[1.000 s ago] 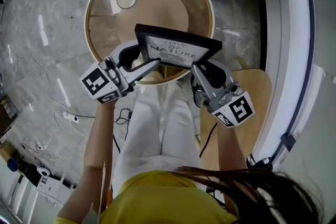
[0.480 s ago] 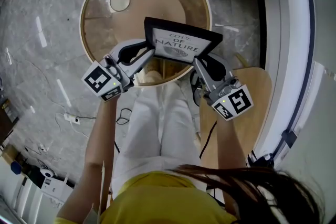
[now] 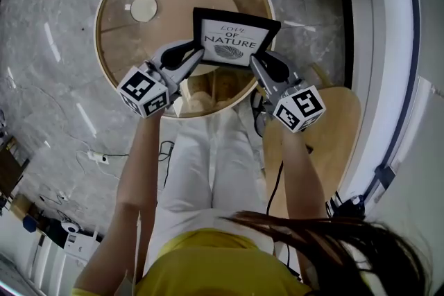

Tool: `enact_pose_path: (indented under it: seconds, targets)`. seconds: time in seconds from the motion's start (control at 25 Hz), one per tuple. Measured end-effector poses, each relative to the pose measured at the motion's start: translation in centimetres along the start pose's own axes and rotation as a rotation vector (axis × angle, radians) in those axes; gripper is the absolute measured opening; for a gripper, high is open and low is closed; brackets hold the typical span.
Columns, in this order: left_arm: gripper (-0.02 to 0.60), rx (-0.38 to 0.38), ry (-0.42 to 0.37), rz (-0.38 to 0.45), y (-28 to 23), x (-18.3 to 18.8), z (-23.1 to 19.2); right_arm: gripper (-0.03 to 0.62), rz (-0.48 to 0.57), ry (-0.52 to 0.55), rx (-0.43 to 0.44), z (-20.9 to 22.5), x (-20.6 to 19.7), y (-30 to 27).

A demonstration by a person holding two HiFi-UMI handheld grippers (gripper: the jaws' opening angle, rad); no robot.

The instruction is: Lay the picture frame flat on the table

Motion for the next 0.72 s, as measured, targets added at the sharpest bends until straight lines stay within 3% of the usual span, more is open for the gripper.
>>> enact_pose_path:
  seconds: [0.72]
  targets:
    - [0.081,0.081,0.092,-0.123,-5.0,-3.3,-5.8,0.077,-0.138,-0.110,-0.079,6.2,-3.9,-4.9]
Point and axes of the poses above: the fingertips, and each gripper's own axes: y backward along the fingers, z to its right, x out of its top, the point moved 6 cm from there along y, backward along the fingers, and after that the axes turned 2 degrees about y, right-handed, at the moved point
